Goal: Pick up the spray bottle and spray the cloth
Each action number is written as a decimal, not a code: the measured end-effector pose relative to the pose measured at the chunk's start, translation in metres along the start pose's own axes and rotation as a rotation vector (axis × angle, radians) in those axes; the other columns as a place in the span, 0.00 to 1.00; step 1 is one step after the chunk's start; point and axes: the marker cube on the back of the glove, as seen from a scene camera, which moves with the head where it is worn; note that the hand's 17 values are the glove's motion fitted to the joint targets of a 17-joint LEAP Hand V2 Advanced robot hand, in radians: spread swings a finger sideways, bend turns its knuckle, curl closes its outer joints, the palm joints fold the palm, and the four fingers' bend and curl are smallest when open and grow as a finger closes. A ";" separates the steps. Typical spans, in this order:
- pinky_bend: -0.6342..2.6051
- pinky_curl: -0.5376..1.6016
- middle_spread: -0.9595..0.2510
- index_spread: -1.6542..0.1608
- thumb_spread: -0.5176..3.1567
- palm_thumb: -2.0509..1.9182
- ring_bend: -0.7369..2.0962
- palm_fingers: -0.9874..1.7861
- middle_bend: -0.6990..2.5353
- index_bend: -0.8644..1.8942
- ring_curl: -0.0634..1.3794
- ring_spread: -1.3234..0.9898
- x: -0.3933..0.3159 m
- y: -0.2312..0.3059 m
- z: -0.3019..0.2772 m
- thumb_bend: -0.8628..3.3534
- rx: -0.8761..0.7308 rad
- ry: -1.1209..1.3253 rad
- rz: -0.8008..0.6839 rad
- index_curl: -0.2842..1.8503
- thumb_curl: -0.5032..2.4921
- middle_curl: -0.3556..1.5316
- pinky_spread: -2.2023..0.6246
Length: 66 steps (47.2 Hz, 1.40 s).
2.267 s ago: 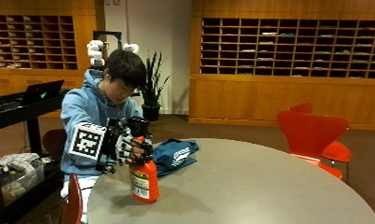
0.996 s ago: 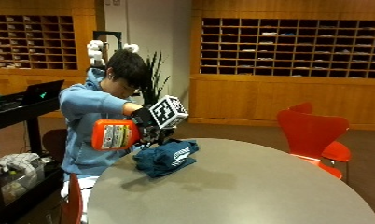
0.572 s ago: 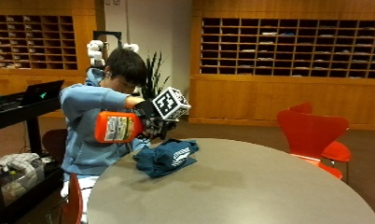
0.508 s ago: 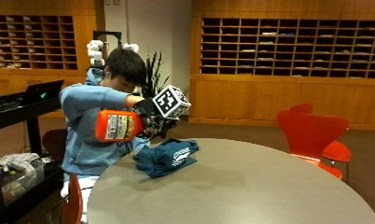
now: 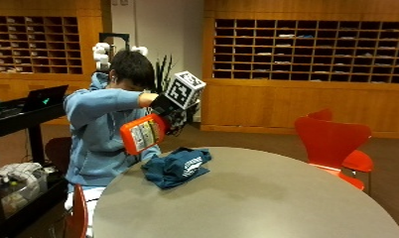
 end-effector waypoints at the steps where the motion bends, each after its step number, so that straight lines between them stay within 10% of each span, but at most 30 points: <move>1: 0.31 0.43 0.67 0.80 0.25 0.73 0.47 0.85 0.39 0.45 0.34 0.49 -0.003 0.001 -0.008 0.20 0.048 -0.036 -0.026 0.38 0.43 0.45 0.70; 18: 0.31 0.43 0.67 0.80 0.24 0.73 0.47 0.85 0.39 0.45 0.34 0.49 -0.093 -0.003 -0.069 0.20 0.717 -0.831 -0.452 0.38 0.44 0.44 0.70; 38: 0.31 0.43 0.68 0.80 0.24 0.73 0.47 0.85 0.39 0.44 0.34 0.49 -0.206 -0.068 0.005 0.20 0.559 -1.159 -0.736 0.38 0.44 0.44 0.71; 66: 0.33 0.43 0.68 0.81 0.25 0.73 0.47 0.83 0.37 0.41 0.34 0.50 -0.253 -0.138 0.035 0.19 0.596 -1.013 -0.610 0.37 0.43 0.44 0.70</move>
